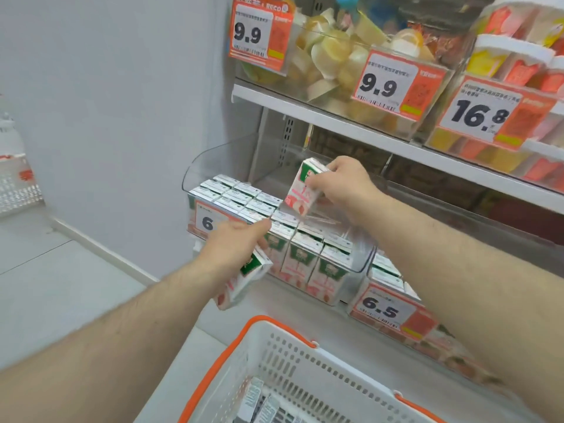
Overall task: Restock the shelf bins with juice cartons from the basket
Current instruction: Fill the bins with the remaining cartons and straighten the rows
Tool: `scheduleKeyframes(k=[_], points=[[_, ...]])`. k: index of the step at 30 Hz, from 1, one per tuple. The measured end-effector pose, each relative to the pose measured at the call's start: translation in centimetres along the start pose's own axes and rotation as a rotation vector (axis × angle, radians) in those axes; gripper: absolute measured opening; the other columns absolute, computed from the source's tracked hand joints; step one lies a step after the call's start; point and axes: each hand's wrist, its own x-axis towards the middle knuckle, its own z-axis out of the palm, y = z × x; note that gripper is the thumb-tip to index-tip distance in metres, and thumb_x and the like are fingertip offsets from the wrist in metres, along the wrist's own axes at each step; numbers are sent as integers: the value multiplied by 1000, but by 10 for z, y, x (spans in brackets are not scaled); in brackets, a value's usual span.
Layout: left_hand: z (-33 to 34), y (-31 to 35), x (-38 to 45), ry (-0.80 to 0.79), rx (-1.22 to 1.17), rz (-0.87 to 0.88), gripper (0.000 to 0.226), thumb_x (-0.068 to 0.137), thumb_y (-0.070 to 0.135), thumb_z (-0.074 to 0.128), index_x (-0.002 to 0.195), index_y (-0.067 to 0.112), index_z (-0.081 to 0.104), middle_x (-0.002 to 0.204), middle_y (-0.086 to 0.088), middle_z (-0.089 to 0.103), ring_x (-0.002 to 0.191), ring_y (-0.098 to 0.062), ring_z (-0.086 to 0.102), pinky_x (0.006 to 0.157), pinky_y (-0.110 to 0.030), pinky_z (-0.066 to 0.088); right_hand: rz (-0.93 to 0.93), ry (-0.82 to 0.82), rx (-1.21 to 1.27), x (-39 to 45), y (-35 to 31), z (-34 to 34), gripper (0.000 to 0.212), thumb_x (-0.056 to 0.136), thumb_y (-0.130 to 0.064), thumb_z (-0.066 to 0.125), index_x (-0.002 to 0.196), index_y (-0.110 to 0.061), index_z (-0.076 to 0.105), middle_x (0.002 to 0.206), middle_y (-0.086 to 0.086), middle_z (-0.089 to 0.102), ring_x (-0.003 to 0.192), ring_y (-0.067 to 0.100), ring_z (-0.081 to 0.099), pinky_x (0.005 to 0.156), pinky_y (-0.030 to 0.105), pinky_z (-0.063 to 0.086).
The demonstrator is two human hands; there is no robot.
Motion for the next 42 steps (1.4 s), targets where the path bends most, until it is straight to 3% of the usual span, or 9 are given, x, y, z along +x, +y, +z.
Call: scheduleKeyframes(k=[7, 12, 20, 25, 28, 31, 34, 38, 42], points=[[21, -11, 19, -87, -38, -144, 45, 86, 52, 63, 68, 13, 76, 85, -11, 72, 80, -25, 64, 82, -37, 49, 301, -342, -294, 51, 27, 36, 1, 89, -2, 54, 89, -1, 55, 87, 19, 58, 69, 32, 60, 68, 39, 56], [21, -13, 23, -100, -57, -155, 45, 85, 53, 64, 66, 14, 76, 87, -21, 72, 78, -27, 67, 90, -45, 52, 371, -479, -86, 56, 31, 40, 17, 78, 4, 43, 78, -12, 39, 72, 7, 41, 49, 18, 40, 43, 26, 40], [24, -10, 22, -76, -41, -164, 45, 88, 53, 62, 72, 13, 76, 75, -11, 74, 63, -25, 67, 80, -37, 55, 467, -560, 159, 58, 38, 35, 19, 82, 4, 40, 99, -5, 45, 71, 16, 62, 60, 29, 61, 65, 42, 58], [23, -11, 20, -86, -1, -142, 47, 92, 56, 54, 80, 16, 76, 66, -1, 74, 65, -21, 70, 71, -31, 56, 534, -648, 94, 60, 39, 34, 31, 95, -10, 46, 123, 2, 54, 99, 14, 74, 84, 30, 69, 84, 43, 58], [20, -7, 12, -115, -4, -139, 52, 95, 60, 44, 84, 20, 74, 61, 2, 70, 62, -17, 68, 64, -28, 53, 454, -549, -126, 51, 35, 31, 27, 93, -20, 57, 116, -5, 64, 107, 10, 74, 96, 27, 71, 92, 44, 55], [14, 1, 3, -128, -111, -160, 55, 96, 63, 37, 86, 22, 72, 63, -1, 70, 65, -20, 67, 65, -31, 54, 112, -225, -400, 38, 22, 24, 17, 89, -16, 63, 103, -9, 68, 108, 8, 70, 99, 25, 66, 88, 39, 56], [11, 9, -8, -126, -242, -154, 52, 95, 64, 38, 85, 23, 69, 67, -4, 70, 64, -21, 65, 63, -31, 50, -134, 68, -182, 1, 6, 10, 14, 90, -13, 58, 92, -23, 67, 102, -1, 70, 93, 19, 65, 81, 34, 54], [17, 18, -21, -117, -394, -131, 47, 94, 60, 45, 75, 21, 60, 65, -4, 69, 62, -22, 63, 64, -34, 50, -143, -58, 93, -80, 5, -5, 15, 84, -6, 60, 83, -20, 65, 88, 4, 73, 72, 15, 72, 74, 41, 58], [27, 26, -34, -73, -427, -89, 46, 95, 58, 43, 78, 20, 61, 66, -4, 66, 66, -24, 61, 65, -35, 48, -55, -154, 139, -130, 18, -11, 39, 70, -18, 68, 107, -24, 56, 95, 5, 68, 70, 16, 62, 65, 33, 50]])
